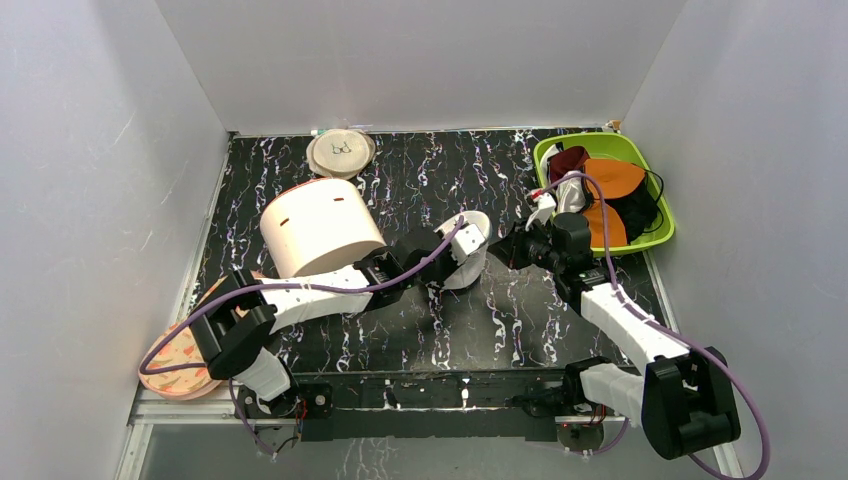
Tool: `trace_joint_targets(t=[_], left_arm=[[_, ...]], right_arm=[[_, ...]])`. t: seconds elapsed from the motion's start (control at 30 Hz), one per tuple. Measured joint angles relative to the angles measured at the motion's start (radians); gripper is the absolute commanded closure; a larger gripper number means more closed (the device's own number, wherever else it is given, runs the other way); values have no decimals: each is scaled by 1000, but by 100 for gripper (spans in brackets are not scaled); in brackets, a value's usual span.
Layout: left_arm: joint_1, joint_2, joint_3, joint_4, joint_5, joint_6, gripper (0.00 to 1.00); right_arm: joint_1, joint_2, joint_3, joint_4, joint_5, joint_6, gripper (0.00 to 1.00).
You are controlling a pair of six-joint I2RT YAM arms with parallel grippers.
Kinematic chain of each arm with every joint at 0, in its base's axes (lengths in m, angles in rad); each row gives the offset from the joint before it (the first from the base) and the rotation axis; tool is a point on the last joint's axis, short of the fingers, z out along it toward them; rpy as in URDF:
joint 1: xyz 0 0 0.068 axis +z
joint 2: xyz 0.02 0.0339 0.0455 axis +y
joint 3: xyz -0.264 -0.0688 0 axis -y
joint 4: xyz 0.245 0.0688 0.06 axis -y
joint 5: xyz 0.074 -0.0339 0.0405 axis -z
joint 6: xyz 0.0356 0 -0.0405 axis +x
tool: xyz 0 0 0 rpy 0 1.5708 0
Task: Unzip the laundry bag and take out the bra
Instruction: Unzip the laundry bag at the center of the board.
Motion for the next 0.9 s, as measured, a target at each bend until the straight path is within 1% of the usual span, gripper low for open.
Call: trace_joint_targets(t=[0.1,0.17,0.2,0.33,0.47,0.9], left_arm=[[0,-3,0,-3,0,0,100],[0,-4,0,-3,0,1,100],[0,-4,0,-4,0,1,100],[0,-4,0,-7,2,3,100],[0,-4,0,-7,4,3,100],[0,-4,4,-14,29,-2,100]], right_arm=[[0,-7,0,7,-40,-4,75],[0,-7,-1,13,-87,-6,70],[0,-7,-6,24,-105,-7,69],[0,-14,-46,53,-169,-11,69],[8,-22,-65,64,-207,-13,70],[21,26,-64,114,-209,-15,70]])
